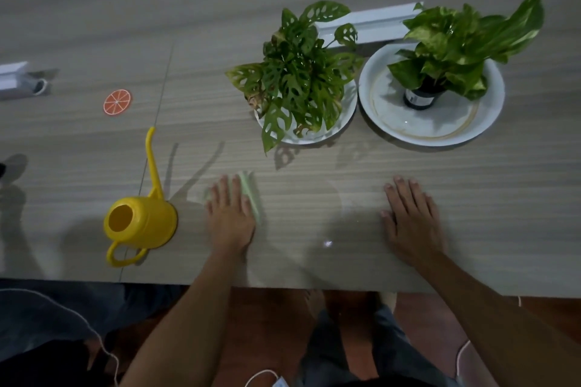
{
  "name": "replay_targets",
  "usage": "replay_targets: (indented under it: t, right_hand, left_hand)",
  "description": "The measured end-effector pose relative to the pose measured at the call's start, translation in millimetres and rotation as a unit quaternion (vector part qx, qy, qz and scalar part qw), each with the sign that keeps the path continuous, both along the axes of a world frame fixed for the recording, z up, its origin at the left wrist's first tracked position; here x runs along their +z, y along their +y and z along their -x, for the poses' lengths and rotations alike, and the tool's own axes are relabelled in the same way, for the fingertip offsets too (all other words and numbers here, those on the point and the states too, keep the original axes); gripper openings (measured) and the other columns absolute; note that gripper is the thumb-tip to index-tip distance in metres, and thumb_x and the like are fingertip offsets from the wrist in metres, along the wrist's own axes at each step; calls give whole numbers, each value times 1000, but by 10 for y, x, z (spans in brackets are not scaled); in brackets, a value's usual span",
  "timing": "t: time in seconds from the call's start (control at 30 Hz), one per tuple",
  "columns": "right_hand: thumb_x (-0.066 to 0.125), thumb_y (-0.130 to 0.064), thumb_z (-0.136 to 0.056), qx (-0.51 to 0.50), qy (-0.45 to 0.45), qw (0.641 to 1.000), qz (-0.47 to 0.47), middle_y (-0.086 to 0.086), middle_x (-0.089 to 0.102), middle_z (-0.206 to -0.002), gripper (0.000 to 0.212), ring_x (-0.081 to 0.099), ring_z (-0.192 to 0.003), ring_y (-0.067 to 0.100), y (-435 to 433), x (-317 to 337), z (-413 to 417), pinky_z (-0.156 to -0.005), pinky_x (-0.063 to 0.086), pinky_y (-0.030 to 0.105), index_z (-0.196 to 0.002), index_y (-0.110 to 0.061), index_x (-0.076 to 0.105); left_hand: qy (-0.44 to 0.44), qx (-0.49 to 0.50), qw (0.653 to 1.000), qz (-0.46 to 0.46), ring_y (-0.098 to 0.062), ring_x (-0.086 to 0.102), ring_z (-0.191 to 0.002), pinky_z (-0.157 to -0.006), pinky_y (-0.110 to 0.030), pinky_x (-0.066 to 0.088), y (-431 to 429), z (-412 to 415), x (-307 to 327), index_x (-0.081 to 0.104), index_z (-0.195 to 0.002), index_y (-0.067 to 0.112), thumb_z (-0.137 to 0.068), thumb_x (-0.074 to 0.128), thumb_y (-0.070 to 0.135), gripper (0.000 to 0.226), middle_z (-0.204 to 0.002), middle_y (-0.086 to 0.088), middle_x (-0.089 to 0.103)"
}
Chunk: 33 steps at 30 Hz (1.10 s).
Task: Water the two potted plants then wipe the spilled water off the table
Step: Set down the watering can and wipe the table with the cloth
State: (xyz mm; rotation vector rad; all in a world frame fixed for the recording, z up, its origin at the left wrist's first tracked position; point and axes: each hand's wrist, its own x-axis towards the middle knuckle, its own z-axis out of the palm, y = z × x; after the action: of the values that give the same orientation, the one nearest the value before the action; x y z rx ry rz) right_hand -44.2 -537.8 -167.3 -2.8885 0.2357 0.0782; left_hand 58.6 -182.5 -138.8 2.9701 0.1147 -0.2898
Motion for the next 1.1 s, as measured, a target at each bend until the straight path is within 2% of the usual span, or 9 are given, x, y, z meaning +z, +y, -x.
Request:
replay_targets:
  t: [0.1, 0.23, 0.4, 0.5, 0.6, 0.73, 0.87, 1.0, 1.1]
  right_hand:
    - [26, -46, -97, -7, 8, 1000, 6, 4, 23, -162, 59, 17, -149, 26, 7, 8, 7, -118, 18, 50, -151, -20, 28]
    - [24, -48, -98, -6, 14, 1000, 7, 2, 19, -163, 60, 14, -150, 24, -1, 30, 11, -119, 16, 49, -152, -22, 25]
    - [28, -48, -96, -8, 11, 1000, 17, 3, 23, -162, 61, 18, -148, 26, 3, 8, 5, -117, 18, 49, -151, -22, 29]
    - [29, -48, -96, -8, 4, 1000, 22, 2, 25, -161, 59, 19, -148, 26, -2, 3, 0, -116, 18, 48, -149, -22, 30]
    - [27, -49, -97, -9, 2, 1000, 18, 2, 25, -161, 59, 19, -148, 26, -4, 11, 4, -116, 17, 47, -149, -22, 31]
    - [23, -50, -97, -4, 12, 1000, 16, 3, 25, -161, 60, 18, -148, 27, -8, 33, -7, -116, 16, 48, -149, -22, 31]
    - [29, -48, -96, -3, 5, 1000, 19, 3, 26, -161, 59, 21, -147, 28, -14, 29, -13, -115, 19, 49, -148, -21, 34]
    - [31, -48, -95, 0, 6, 1000, 18, 3, 26, -161, 61, 21, -148, 27, -10, 43, -9, -116, 19, 49, -150, -21, 32]
    - [31, -47, -95, -9, -5, 1000, -7, 6, 35, -157, 60, 28, -145, 28, -82, 130, 13, -114, 25, 51, -146, -17, 39]
  left_hand:
    - [-41, 47, 998, -14, -37, 20, -151, -118, -57, 23, 37, 600, 18, 21, -159, 16, -102, 22, 35, 60, -166, -13, 21]
    - [-33, -131, 990, 28, -37, 21, -151, -119, -54, 20, -889, 1151, -36, 23, -159, 21, -94, 38, 35, 68, -166, -7, 22]
    - [-21, -254, 966, 37, -29, 16, -154, -121, -52, 18, -1383, 273, -39, 23, -158, 29, -99, 32, 39, 60, -167, -1, 20]
    - [-33, -136, 990, -25, -32, 17, -153, -121, -51, 17, -854, -276, -7, 18, -160, 22, -102, 28, 35, 60, -167, -8, 18]
    - [-76, -2, 997, -22, -40, 31, -147, -114, -55, 29, -402, 30, 46, 31, -156, 13, -102, 32, 30, 57, -160, -17, 34]
    - [-24, -97, 995, 28, -39, 26, -149, -116, -56, 26, -958, 875, -7, 28, -157, 20, -95, 36, 34, 63, -164, -10, 28]
    - [-40, -225, 972, 50, -32, 22, -152, -120, -53, 21, -1520, 439, -60, 32, -156, 27, -96, 37, 36, 60, -164, -4, 28]
    - [-40, -122, 991, -25, -33, 20, -152, -119, -51, 20, -1127, -270, -40, 25, -158, 24, -102, 30, 36, 58, -165, -7, 26]
    - [-60, -70, 995, -27, -37, 23, -150, -118, -54, 22, -849, -31, -20, 30, -157, 18, -102, 33, 32, 56, -164, -12, 28]
